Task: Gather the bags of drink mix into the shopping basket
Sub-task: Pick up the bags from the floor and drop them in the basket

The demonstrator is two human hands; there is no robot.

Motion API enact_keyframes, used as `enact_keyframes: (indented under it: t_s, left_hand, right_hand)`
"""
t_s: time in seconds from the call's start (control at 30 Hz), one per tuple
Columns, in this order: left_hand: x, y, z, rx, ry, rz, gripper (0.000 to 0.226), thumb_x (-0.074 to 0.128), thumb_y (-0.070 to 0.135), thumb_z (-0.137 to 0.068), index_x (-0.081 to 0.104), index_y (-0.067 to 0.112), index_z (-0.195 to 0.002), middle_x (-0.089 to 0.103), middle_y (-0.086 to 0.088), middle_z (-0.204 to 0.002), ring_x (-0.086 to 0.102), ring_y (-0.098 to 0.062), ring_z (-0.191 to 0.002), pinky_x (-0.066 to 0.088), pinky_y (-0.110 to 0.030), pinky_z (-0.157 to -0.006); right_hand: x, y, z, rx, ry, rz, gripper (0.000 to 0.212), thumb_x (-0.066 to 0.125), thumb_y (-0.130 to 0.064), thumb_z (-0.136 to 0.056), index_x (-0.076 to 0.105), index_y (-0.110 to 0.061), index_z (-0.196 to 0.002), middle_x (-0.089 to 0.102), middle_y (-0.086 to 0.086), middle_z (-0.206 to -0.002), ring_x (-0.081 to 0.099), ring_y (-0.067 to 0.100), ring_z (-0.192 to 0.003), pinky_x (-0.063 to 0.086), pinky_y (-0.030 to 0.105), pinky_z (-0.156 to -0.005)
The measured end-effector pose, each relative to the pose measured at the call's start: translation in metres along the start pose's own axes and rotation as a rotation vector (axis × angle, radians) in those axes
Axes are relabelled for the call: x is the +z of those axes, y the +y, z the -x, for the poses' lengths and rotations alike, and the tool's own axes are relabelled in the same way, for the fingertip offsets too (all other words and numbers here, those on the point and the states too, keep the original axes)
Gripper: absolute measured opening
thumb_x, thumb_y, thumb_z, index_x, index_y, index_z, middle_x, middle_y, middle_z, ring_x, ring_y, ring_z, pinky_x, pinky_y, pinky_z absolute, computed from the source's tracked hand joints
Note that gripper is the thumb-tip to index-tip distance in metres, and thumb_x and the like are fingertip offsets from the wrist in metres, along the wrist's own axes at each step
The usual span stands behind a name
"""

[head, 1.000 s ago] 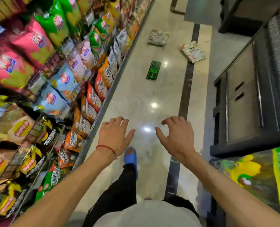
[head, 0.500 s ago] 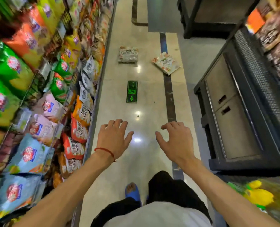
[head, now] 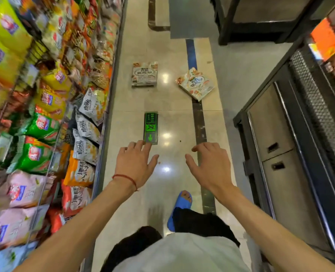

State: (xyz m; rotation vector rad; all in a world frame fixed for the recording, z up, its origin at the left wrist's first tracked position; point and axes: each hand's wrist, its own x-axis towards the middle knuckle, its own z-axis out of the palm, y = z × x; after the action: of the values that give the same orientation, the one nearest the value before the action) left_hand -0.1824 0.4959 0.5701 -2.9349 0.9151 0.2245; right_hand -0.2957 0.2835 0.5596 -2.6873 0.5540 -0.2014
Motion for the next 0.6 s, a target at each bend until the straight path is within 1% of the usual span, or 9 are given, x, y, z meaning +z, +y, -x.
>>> enact_keyframes:
  t_s: [0.07,0.17,0.33,0.47,0.53,0.6]
  left_hand:
    - [-0.011,0.010,-0.041,-0.002,0.003,-0.004,0.052,0.034,0.056,-0.100,0.057,0.021,-0.131,0.061,-0.002,-0.128,0.058,-0.026,-0.111,0.046,-0.040,-0.087]
    - [-0.022,0.021,-0.096,0.017,0.010,-0.006,0.050,0.035,0.056,-0.100,0.057,0.022,-0.130,0.062,-0.001,-0.125,0.058,-0.025,-0.108,0.045,-0.040,-0.085]
    - [-0.030,0.031,-0.197,0.034,-0.007,0.020,0.057,0.027,0.056,-0.098,0.056,0.021,-0.131,0.062,-0.003,-0.126,0.058,-0.027,-0.109,0.046,-0.040,-0.086]
    - [-0.025,0.037,-0.293,0.060,-0.015,0.055,0.051,0.037,0.055,-0.100,0.054,0.022,-0.135,0.060,-0.002,-0.131,0.056,-0.027,-0.114,0.044,-0.041,-0.090]
    - [-0.021,0.037,-0.344,0.078,-0.018,0.082,0.051,0.038,0.055,-0.100,0.054,0.022,-0.136,0.059,-0.002,-0.134,0.055,-0.026,-0.118,0.044,-0.041,-0.092]
    - [-0.021,0.036,-0.396,0.089,-0.042,0.090,0.052,0.039,0.055,-0.100,0.055,0.022,-0.136,0.059,-0.002,-0.135,0.055,-0.027,-0.119,0.044,-0.041,-0.092]
  right_hand:
    - [-0.006,0.014,-0.043,-0.013,-0.028,0.002,0.034,0.063,-0.050,-0.094,0.074,-0.020,-0.107,0.072,-0.001,-0.108,0.063,0.023,-0.104,0.047,0.039,-0.088]
    - [-0.015,0.031,-0.100,-0.004,-0.028,-0.008,0.033,0.063,-0.050,-0.095,0.074,-0.021,-0.107,0.072,-0.002,-0.108,0.062,0.022,-0.105,0.045,0.039,-0.089]
    - [-0.021,0.057,-0.193,0.033,-0.034,0.000,0.037,0.058,-0.052,-0.095,0.074,-0.022,-0.108,0.072,-0.002,-0.112,0.061,0.021,-0.107,0.044,0.039,-0.089]
    - [-0.019,0.077,-0.279,0.075,-0.014,-0.003,0.038,0.058,-0.051,-0.096,0.074,-0.021,-0.111,0.073,-0.001,-0.114,0.062,0.022,-0.110,0.042,0.039,-0.091]
    - [-0.018,0.085,-0.326,0.103,0.009,0.029,0.038,0.060,-0.051,-0.095,0.075,-0.020,-0.111,0.074,0.000,-0.111,0.063,0.024,-0.108,0.042,0.039,-0.089]
    - [-0.020,0.091,-0.372,0.137,0.005,0.046,0.039,0.060,-0.052,-0.095,0.075,-0.020,-0.110,0.075,0.001,-0.111,0.064,0.025,-0.108,0.044,0.040,-0.090]
